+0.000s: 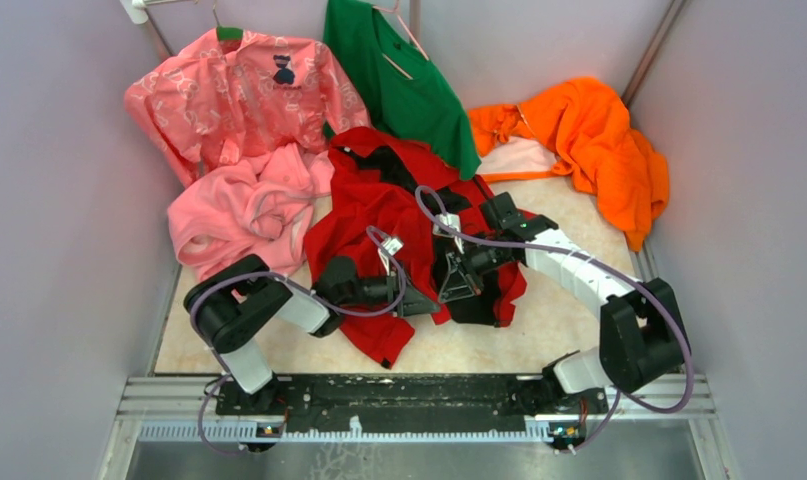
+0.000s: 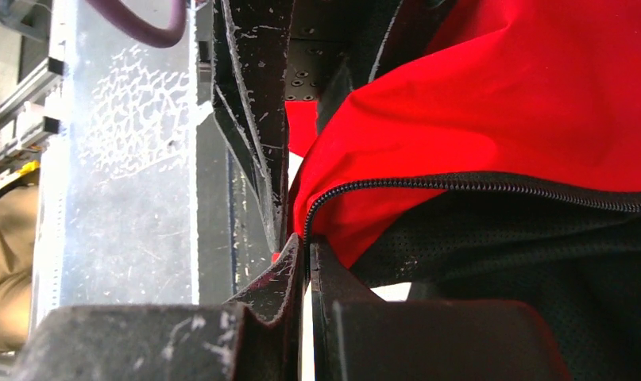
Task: Zip up the jacket
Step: Pick up the jacket from the center of the board.
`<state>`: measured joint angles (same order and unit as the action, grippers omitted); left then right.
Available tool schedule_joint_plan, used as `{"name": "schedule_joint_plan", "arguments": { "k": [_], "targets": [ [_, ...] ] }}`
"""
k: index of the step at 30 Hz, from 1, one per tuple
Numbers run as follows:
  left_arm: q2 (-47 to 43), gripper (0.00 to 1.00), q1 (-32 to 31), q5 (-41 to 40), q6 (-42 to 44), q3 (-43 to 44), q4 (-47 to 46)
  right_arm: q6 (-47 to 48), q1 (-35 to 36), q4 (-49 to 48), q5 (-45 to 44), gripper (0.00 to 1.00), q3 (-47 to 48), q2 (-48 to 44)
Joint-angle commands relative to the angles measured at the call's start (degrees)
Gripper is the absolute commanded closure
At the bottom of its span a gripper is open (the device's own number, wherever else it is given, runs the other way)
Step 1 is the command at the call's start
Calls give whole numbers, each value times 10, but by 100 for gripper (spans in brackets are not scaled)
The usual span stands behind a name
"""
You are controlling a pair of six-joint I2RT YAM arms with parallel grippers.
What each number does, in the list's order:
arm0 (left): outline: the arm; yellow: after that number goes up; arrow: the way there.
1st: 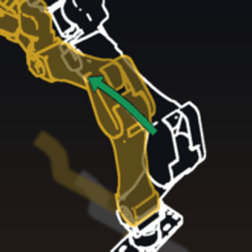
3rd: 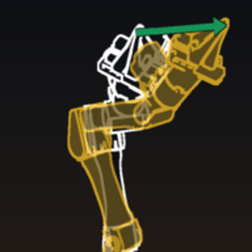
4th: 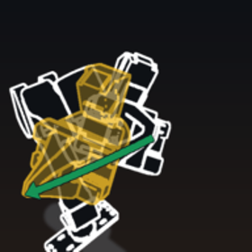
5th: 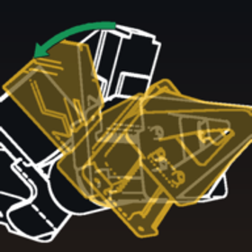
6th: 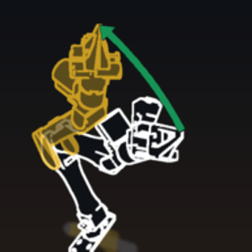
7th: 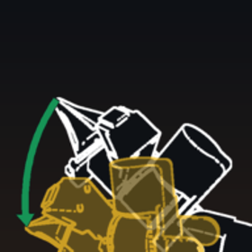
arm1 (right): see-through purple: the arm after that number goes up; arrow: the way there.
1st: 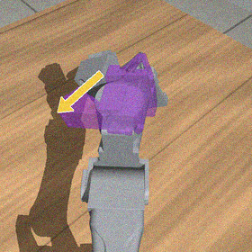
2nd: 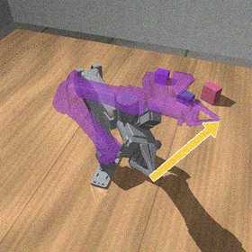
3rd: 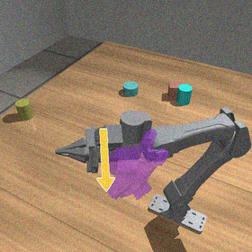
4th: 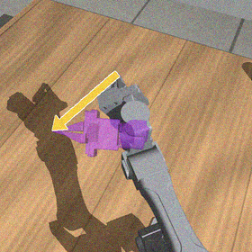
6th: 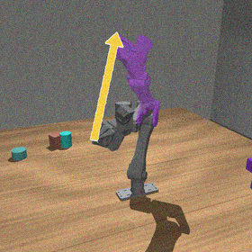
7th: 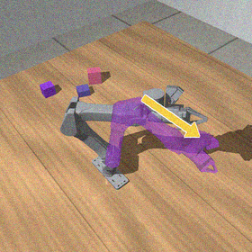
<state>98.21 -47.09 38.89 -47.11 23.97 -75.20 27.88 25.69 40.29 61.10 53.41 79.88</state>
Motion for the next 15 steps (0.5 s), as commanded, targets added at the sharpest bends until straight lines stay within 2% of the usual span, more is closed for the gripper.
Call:
{"name": "schedule_joint_plan", "arguments": {
  "k": [1,9,10,13,15],
  "targets": [
    [21,62,2,23,-8,25,-37,4,-2,-13,-41,100,34,-21],
    [23,75,2,28,-5,28,-15,-11,3,-35,-68,100,37,-34],
    [21,79,2,28,-4,28,-13,-14,4,-37,-70,100,38,-34],
    [22,100,2,39,-6,30,-14,-21,9,-44,-73,100,40,-33],
    [20,100,2,40,-8,26,-19,-29,9,-49,-67,100,37,-34]
  ]
}}
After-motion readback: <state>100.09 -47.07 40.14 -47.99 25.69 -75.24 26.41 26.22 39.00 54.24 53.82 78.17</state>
